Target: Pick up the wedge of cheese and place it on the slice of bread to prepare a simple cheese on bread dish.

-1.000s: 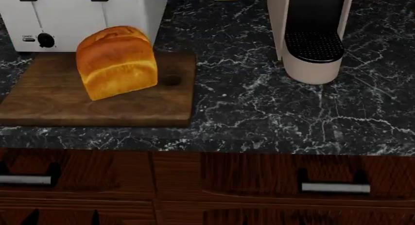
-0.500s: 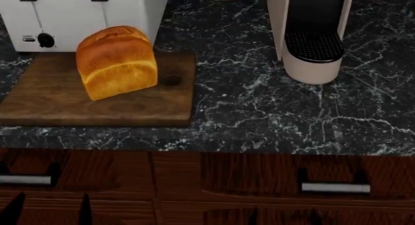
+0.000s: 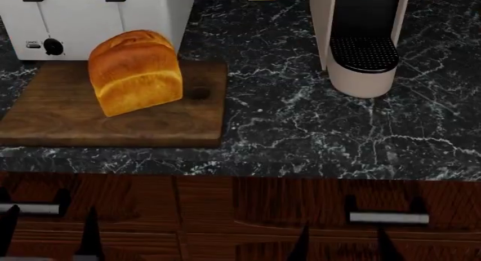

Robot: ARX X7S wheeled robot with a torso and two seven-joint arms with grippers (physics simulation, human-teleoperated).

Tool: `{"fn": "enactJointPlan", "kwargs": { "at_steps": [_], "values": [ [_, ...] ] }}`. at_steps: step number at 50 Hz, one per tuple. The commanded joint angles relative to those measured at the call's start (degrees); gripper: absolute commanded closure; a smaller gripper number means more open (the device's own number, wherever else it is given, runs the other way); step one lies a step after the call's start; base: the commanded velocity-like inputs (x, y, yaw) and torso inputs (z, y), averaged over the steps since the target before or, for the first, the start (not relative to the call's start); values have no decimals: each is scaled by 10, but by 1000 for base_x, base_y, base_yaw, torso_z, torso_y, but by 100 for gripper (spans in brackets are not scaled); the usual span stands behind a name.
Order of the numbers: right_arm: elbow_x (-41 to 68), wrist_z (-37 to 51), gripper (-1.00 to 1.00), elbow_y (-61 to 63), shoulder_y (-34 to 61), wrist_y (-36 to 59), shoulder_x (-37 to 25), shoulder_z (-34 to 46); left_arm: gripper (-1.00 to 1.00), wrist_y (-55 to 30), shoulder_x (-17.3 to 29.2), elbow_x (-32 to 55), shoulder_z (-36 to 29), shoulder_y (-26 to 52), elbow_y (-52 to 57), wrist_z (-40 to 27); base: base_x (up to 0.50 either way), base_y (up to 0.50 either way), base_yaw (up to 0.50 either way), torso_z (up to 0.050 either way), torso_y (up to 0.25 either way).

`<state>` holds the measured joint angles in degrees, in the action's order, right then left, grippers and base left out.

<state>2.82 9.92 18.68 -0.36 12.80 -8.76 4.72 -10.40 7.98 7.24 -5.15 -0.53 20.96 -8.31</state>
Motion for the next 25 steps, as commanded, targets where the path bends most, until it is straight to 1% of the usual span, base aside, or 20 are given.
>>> {"fn": "enactJointPlan", "kwargs": {
  "at_steps": [1, 2, 8, 18, 25],
  "values": [
    [7, 6, -100, 21, 2, 16, -6, 0, -100, -8, 0, 59, 13, -3, 30, 10, 0, 0, 0, 50, 0],
    [5, 7, -100, 19, 2, 15, -7, 2, -100, -10, 3, 48, 7, -2, 30, 7, 0, 0, 0, 50, 0],
    [6, 10, -100, 17, 2, 16, -11, 2, -100, -25, 7, 55, 4, 0, 45, 2, 0, 0, 0, 50, 0],
    [6, 14, -100, 8, 1, 4, -17, 3, -100, -24, 11, 58, -3, 4, 39, 1, 0, 0, 0, 50, 0],
    [13, 19, -100, 31, 2, 26, -19, 1, -100, -25, 16, 60, -7, 8, 38, 0, 0, 0, 0, 50, 0]
  ]
}}
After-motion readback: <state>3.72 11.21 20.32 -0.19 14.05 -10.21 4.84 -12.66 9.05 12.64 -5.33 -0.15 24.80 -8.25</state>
